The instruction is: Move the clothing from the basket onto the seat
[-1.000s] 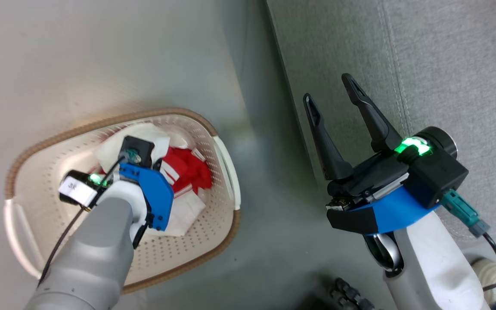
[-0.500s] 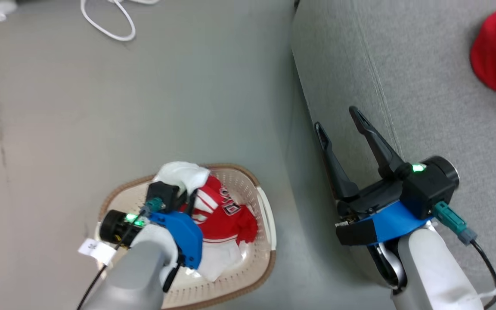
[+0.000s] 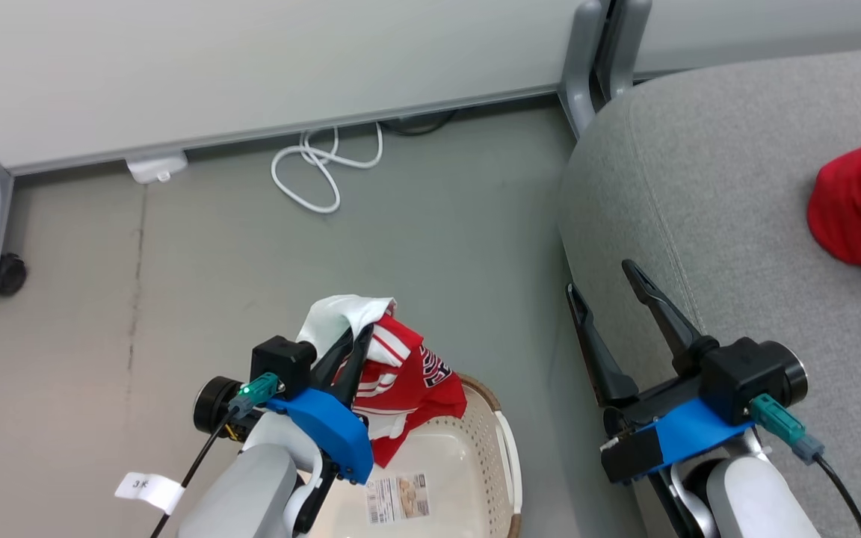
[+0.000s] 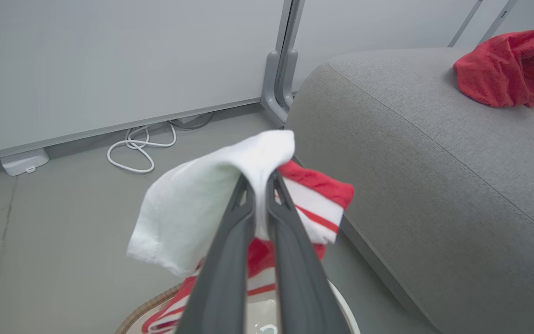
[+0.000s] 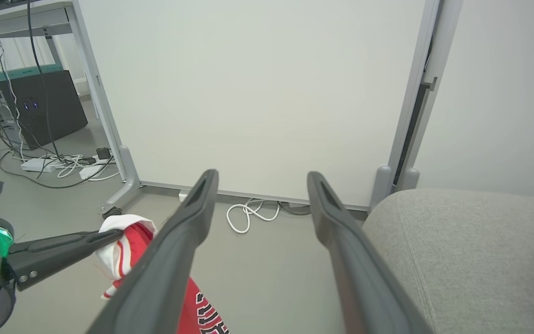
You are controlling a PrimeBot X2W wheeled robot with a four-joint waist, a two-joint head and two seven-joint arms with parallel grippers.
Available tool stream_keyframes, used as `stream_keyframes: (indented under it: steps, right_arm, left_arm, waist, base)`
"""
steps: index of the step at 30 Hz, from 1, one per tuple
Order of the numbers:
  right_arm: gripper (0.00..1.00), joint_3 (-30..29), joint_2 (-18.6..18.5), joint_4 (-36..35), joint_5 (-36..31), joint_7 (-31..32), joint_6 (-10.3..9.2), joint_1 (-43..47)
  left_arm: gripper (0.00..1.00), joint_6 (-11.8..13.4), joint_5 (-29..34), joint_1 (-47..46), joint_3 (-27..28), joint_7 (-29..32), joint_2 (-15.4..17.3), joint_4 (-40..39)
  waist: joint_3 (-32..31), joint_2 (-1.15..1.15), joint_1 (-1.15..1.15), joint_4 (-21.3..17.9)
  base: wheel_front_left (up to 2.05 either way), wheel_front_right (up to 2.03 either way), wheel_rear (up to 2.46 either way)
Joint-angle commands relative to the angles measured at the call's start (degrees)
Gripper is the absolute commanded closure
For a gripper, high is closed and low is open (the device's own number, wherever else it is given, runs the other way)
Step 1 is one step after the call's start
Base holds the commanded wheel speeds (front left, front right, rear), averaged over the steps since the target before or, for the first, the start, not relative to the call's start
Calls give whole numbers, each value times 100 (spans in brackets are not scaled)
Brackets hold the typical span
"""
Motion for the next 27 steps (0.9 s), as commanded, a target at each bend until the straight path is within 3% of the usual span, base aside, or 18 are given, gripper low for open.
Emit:
stream_keyframes:
  steps: [1,10,27]
  right_arm:
    - [0,-11,-3,-45,-9,21,1,106]
    - [0,-108,-3,-115,53,192,1,449]
    - [0,49,-3,34,197,347,1,639]
  left_arm:
    - [100,43,47,66,86,-27,31,-117]
    - [100,8,224,-185,321,-28,18,-444]
    - [100,-54,-15,-1710,-303,323,-387,-243]
  waist:
    - [-111,0,2,-2]
    - [-532,0,2,316]
    - [-870,0,2,744]
  base:
    - [0,0,0]
    - [0,0,0]
    - [0,0,0]
